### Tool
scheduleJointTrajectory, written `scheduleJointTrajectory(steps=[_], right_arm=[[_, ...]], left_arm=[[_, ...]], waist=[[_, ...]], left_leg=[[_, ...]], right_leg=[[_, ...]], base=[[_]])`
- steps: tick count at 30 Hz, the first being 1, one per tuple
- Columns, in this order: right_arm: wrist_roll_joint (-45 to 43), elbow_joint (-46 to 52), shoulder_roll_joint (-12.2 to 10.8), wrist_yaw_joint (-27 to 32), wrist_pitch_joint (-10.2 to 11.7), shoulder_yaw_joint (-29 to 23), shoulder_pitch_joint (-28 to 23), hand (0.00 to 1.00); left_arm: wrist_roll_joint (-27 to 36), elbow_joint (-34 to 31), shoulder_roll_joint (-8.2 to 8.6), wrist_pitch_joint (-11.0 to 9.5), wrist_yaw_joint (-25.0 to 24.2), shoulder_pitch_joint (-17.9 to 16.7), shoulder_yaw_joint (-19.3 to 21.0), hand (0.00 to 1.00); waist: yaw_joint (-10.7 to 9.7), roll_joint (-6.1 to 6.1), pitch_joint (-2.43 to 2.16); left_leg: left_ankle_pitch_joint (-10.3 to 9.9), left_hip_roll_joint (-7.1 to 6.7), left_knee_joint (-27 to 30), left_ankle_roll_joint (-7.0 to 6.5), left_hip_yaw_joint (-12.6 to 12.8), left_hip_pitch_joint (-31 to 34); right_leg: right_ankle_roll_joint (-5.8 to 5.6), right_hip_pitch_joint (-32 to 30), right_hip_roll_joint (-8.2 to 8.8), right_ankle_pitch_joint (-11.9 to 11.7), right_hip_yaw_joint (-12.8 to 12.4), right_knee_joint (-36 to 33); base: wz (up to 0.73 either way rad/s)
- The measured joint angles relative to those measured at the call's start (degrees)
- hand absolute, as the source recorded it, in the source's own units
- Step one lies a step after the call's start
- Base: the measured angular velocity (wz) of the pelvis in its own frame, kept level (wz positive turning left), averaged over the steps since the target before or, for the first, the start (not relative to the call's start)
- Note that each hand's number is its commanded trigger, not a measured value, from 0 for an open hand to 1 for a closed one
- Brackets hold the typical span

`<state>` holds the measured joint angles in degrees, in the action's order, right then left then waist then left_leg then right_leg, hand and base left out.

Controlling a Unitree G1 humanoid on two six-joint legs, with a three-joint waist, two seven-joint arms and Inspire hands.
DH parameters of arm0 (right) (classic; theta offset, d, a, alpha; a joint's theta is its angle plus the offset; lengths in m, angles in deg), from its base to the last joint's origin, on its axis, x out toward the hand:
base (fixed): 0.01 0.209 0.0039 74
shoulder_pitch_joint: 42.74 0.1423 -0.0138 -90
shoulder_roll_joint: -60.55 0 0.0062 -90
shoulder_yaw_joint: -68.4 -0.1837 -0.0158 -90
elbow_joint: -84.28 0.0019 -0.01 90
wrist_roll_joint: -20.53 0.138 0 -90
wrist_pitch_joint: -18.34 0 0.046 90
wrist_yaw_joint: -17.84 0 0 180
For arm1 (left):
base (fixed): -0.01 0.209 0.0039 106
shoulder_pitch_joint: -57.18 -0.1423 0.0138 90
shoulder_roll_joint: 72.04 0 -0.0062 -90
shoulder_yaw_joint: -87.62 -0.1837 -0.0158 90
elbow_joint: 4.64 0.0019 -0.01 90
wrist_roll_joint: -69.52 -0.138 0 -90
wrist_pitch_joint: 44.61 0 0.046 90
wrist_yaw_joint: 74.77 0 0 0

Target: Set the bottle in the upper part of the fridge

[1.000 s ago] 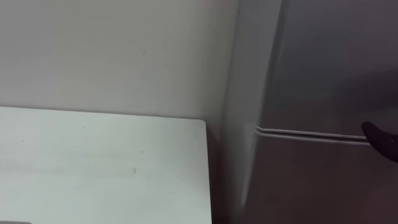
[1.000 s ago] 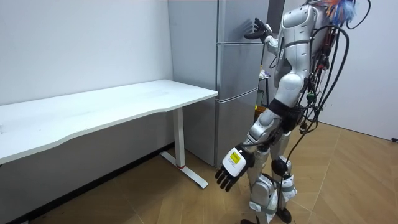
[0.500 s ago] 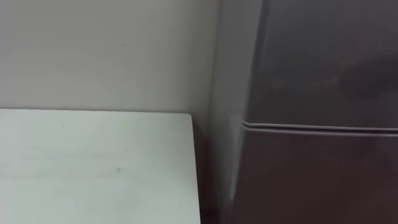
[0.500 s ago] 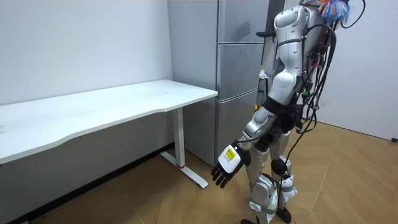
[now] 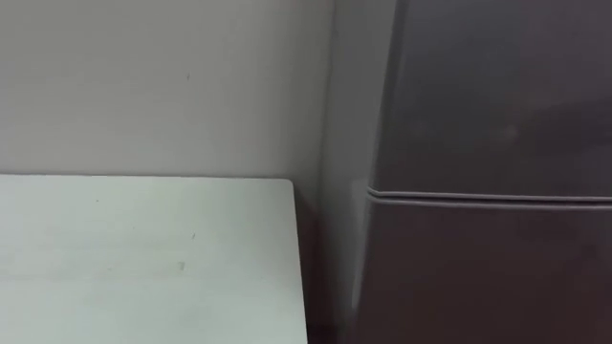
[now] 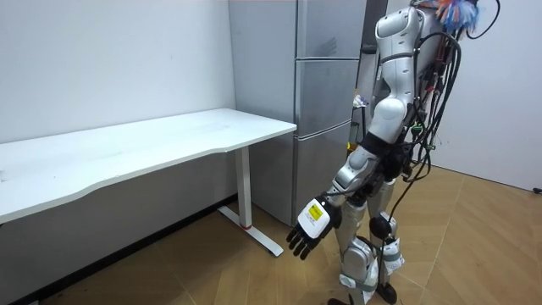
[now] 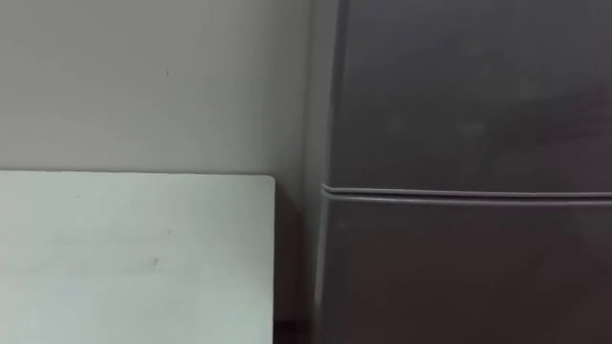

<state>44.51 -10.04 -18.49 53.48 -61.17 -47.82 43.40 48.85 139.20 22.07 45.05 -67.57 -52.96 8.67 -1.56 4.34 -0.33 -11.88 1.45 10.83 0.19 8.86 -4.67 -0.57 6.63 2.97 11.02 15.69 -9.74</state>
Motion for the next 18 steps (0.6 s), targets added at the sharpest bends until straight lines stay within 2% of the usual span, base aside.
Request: scheduleJointTrajectory(steps=[6,10,13,14,16,18], right_arm=[[3.05,-7.31,-0.62,1.60,-0.18,-0.07,-2.07,0.00],[4.41,-10.91,-3.72,1.75,-0.17,-0.07,-3.34,0.00],[7.84,-15.27,-7.88,3.02,-0.18,0.15,-5.74,0.00],[8.09,-15.98,-8.55,3.10,-0.20,0.19,-6.23,0.00],[9.08,-18.39,-10.90,3.23,-0.33,1.85,-8.12,0.00],[9.94,-21.40,-11.83,3.00,-0.37,3.70,-8.89,0.00]], left_arm=[[0.83,0.00,0.47,0.13,0.07,-0.80,-0.02,0.00],[2.09,-0.01,0.92,0.34,1.20,-1.19,-0.05,0.00],[3.04,0.09,1.39,0.34,1.43,-0.97,-0.03,0.00],[3.06,0.08,1.51,0.34,1.45,-0.89,-0.02,0.00],[3.50,0.03,2.21,0.34,2.21,-0.59,-0.18,0.00],[4.32,0.02,2.52,0.36,2.45,-0.47,-0.64,0.00]], waist=[[-0.40,-0.71,0.13],[-1.09,-1.18,0.23],[-1.11,-1.54,0.18],[-1.03,-1.58,0.19],[-1.08,-1.83,0.14],[-1.28,-2.10,0.03]], left_leg=[[-0.01,0.00,-0.07,0.00,0.03,-0.25],[0.00,0.00,-0.12,0.01,0.00,-0.34],[0.00,-0.04,-0.29,0.00,0.25,-0.32],[0.00,-0.05,-0.37,0.00,0.33,-0.36],[0.01,-0.07,-0.98,-0.01,0.91,-0.91],[0.00,-0.06,-1.16,-0.01,1.38,-1.01]], right_leg=[[-0.07,0.25,-0.01,0.05,-0.05,0.09],[-0.07,0.36,-0.04,0.08,-0.01,0.14],[-0.14,0.15,-0.08,0.13,-0.79,0.17],[-0.16,0.10,-0.06,0.14,-0.84,0.16],[-0.22,-0.10,-0.05,0.19,-1.41,0.08],[-0.23,-0.14,-0.05,0.19,-1.57,0.06]], base=[[0.00],[0.00],[-0.04],[-0.07],[-0.13],[-0.13]])
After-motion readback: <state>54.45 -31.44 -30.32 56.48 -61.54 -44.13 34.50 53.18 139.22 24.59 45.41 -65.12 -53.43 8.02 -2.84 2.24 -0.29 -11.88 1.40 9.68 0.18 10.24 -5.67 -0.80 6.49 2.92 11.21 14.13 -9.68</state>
